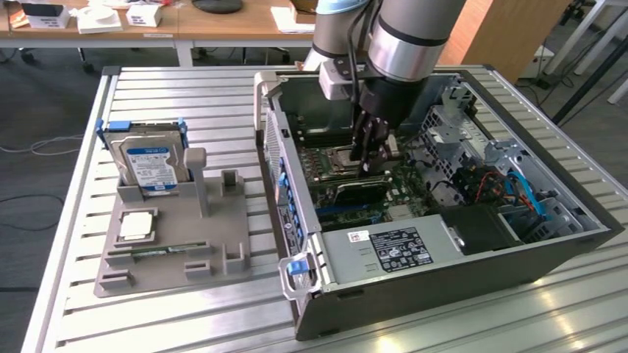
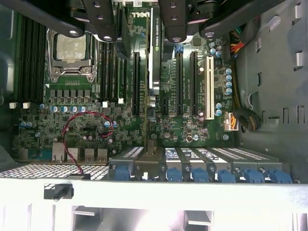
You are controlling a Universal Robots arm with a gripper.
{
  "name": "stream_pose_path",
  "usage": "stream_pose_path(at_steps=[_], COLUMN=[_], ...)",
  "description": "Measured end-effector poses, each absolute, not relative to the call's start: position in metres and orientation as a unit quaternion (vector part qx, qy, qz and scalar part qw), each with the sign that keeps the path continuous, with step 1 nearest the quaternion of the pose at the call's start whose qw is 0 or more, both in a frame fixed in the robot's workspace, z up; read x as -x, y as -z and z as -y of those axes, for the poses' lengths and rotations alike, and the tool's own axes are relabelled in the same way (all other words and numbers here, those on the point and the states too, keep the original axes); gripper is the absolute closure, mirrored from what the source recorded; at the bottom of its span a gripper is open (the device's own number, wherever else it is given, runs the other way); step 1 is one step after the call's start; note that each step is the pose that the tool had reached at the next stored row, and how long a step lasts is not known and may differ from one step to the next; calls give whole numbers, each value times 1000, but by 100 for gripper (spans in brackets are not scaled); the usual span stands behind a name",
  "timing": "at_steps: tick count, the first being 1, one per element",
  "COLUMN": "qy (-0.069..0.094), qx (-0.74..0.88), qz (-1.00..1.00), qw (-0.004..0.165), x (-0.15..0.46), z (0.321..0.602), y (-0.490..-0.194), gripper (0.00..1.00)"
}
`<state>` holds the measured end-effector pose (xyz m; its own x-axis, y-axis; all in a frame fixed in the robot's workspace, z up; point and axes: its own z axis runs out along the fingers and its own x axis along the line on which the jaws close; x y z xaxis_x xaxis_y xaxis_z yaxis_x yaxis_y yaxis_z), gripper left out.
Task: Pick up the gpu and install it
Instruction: 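Insert the gpu into the slot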
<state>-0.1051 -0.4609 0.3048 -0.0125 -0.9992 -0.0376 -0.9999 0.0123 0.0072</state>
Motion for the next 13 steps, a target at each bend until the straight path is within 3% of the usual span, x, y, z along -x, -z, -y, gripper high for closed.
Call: stream_pose_path(at_steps=[13], qy=[-16], qx=[703], qz=[-711], qw=[11], x=[105], z=[461], y=[-309], gripper=[59])
